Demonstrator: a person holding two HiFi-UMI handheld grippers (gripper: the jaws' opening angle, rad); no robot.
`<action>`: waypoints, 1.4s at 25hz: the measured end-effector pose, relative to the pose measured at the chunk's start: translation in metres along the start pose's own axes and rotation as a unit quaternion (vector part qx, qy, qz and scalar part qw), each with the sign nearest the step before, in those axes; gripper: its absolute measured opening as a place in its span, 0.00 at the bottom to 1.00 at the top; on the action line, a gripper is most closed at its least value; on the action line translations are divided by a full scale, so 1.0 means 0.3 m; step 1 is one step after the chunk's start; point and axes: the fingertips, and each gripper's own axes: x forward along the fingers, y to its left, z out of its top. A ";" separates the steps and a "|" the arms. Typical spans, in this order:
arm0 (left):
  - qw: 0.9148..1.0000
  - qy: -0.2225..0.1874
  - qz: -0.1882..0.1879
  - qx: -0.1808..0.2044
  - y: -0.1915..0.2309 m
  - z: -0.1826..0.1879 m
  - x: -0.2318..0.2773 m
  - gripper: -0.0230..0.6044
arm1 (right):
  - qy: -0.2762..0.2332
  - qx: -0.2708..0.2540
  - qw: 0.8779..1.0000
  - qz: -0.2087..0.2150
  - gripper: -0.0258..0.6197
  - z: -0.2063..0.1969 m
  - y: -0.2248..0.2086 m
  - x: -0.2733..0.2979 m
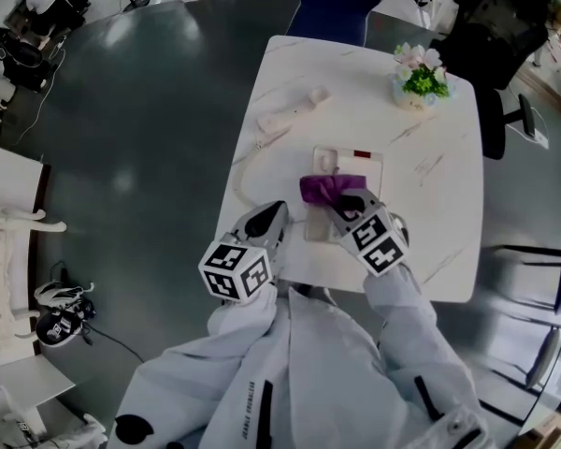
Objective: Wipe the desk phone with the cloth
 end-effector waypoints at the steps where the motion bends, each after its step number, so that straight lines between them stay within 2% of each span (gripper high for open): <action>1: 1.000 0.000 0.001 0.000 0.000 -0.001 -0.003 0.03 | 0.000 0.000 1.000 0.001 0.10 -0.002 0.004 0.000; 35: 1.000 -0.011 0.015 -0.006 -0.085 -0.057 -0.093 0.03 | 0.034 -0.010 0.996 0.078 0.10 -0.105 0.189 -0.053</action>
